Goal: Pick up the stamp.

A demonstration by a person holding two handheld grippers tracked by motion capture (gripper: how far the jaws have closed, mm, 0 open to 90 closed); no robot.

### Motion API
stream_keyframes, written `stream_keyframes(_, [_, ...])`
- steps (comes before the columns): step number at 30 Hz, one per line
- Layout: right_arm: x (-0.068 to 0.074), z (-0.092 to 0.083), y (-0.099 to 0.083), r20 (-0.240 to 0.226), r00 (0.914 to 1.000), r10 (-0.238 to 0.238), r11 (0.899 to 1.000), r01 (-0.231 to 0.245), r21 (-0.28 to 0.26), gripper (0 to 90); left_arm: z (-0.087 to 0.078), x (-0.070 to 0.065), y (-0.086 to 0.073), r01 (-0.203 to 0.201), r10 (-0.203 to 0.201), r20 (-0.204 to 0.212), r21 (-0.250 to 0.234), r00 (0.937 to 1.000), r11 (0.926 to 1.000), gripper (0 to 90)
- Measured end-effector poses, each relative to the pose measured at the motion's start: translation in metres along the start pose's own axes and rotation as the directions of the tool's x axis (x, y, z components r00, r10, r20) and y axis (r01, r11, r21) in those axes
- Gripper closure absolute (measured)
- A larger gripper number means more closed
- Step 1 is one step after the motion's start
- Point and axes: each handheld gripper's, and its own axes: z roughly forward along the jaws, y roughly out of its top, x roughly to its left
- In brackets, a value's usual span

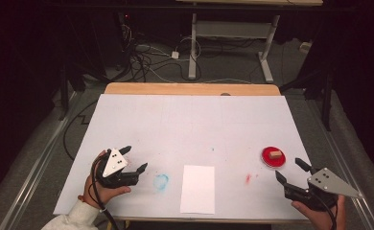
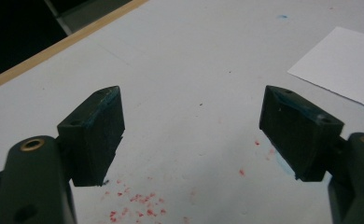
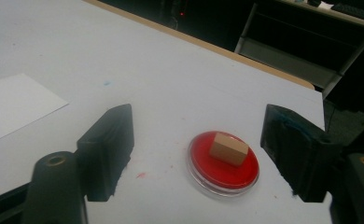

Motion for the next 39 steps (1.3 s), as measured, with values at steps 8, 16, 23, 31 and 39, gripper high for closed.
stream_keyframes(8, [-0.005,0.005,0.005,-0.066,0.9963,-0.055,0.997,0.059,0.056,28.5,0.002,-0.002,-0.001,-0.005,0.005,0.001,0.021,1.0,0.9998,21.6])
stream_keyframes(16, [-0.013,0.012,0.009,-0.095,0.9902,-0.102,0.987,0.113,0.117,30.9,0.001,-0.002,-0.004,-0.015,0.014,0.008,0.035,0.9999,0.9993,21.4])
stream_keyframes(23, [-0.016,0.02,0.012,-0.112,0.9843,-0.137,0.977,0.152,0.148,31.3,-0.005,-0.004,-0.007,0.004,-0.004,0.01,0.042,0.9999,0.9991,21.4])
stream_keyframes(31, [-0.027,0.033,0.019,-0.13,0.9767,-0.17,0.955,0.196,0.22,34.1,-0.003,-0.006,-0.008,-0.008,0.007,0.018,0.071,0.9998,0.9974,21.6])
stream_keyframes(39, [-0.047,0.052,0.037,-0.192,0.9494,-0.248,0.898,0.3,0.323,37.5,-0.002,-0.006,-0.008,-0.009,0.007,0.026,0.077,0.9996,0.997,21.6])
